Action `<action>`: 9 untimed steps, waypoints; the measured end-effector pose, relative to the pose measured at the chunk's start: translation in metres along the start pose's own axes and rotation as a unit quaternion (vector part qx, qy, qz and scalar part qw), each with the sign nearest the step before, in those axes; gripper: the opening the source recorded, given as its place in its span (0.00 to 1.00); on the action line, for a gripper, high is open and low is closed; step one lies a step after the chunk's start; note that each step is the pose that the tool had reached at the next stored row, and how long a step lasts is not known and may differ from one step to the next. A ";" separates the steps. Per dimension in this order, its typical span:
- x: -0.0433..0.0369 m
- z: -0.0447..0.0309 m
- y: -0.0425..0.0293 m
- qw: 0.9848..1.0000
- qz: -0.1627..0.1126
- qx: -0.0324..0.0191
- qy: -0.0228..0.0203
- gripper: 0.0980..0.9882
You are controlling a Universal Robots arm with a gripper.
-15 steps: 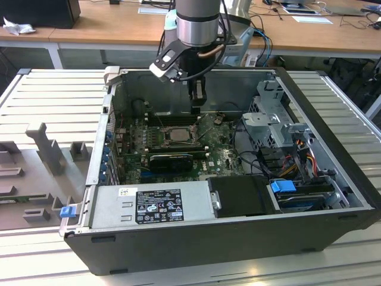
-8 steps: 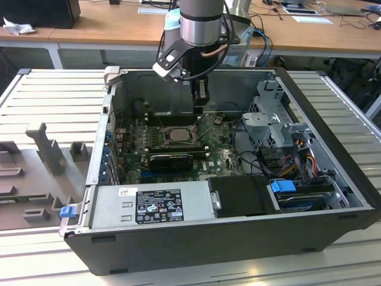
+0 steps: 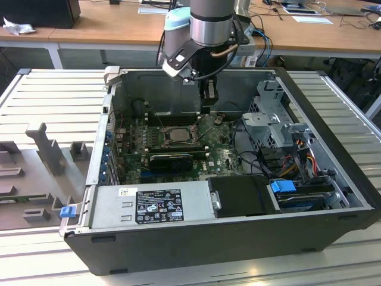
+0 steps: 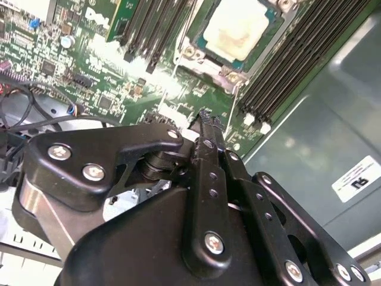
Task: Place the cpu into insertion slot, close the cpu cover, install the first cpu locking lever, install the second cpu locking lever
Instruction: 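Close the cpu cover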
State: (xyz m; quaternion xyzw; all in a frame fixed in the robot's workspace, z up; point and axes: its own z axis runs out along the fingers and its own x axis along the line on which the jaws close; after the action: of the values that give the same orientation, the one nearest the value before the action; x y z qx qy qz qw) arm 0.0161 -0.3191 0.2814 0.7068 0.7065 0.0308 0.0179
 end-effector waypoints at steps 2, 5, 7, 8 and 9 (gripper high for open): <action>0.0001 0.0002 0.0024 1.000 0.000 0.000 0.000 0.01; 0.0004 0.0006 0.0078 1.000 0.000 0.000 0.000 0.01; 0.0004 0.0009 0.0129 1.000 0.000 0.000 0.000 0.01; 0.0004 0.0010 0.0146 1.000 0.000 0.000 0.000 0.01; 0.0004 0.0012 0.0169 1.000 0.000 0.000 0.000 0.01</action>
State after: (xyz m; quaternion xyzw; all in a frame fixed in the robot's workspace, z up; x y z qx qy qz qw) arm 0.0330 -0.3187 0.2814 0.7068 0.7065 0.0307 0.0178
